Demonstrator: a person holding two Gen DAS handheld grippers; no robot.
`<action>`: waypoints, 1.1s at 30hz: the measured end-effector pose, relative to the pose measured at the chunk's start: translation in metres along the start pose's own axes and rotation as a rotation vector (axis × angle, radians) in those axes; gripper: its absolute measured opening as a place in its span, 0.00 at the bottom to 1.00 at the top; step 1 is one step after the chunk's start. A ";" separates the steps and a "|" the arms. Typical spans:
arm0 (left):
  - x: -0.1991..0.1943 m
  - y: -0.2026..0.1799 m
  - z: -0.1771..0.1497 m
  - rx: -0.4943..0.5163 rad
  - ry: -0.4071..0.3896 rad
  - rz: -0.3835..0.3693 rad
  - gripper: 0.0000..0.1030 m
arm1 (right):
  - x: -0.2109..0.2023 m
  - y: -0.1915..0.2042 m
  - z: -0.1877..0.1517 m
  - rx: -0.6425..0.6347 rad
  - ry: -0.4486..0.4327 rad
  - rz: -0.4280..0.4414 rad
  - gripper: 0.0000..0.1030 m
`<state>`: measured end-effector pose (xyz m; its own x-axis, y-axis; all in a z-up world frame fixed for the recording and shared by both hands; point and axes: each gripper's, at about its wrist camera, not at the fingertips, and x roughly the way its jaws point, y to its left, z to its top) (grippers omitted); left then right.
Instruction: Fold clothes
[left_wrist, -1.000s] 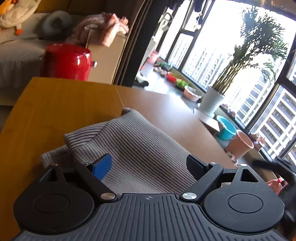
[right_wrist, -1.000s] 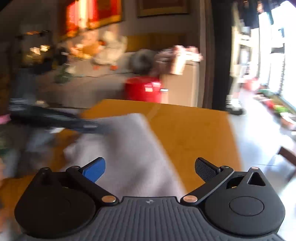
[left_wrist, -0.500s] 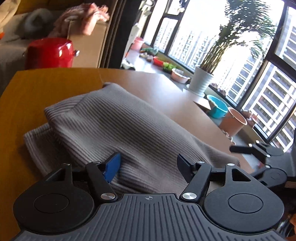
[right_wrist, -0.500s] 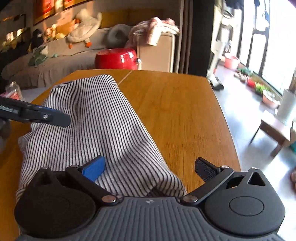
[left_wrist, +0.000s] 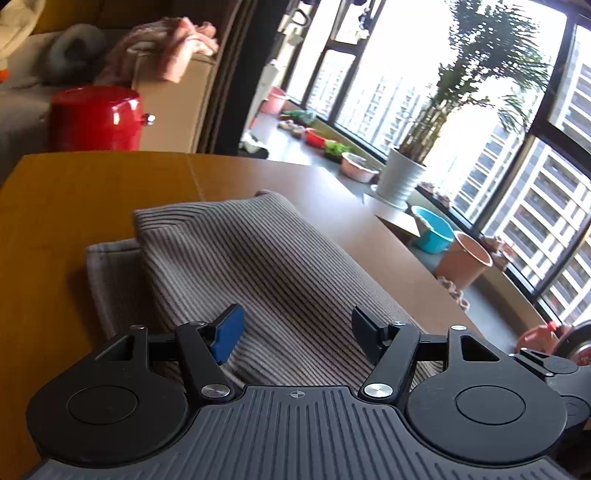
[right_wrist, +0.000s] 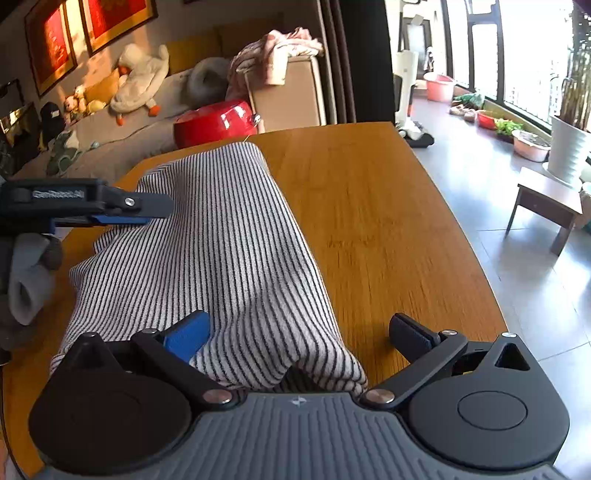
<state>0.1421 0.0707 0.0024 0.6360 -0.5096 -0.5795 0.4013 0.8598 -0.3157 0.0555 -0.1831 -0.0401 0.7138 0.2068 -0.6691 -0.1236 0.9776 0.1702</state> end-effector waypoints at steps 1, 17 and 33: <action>-0.005 -0.001 0.000 -0.002 -0.004 0.006 0.71 | 0.001 -0.001 0.003 -0.001 0.010 0.010 1.00; -0.015 0.005 -0.019 0.046 0.037 0.107 0.64 | -0.023 0.046 -0.002 -0.312 -0.029 0.009 0.77; -0.041 0.020 -0.017 0.032 -0.011 0.130 0.70 | -0.082 0.103 -0.018 -0.649 -0.086 0.256 0.81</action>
<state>0.1129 0.1091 0.0068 0.6910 -0.3940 -0.6060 0.3356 0.9174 -0.2138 -0.0277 -0.0989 0.0190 0.6560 0.4563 -0.6012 -0.6626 0.7296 -0.1693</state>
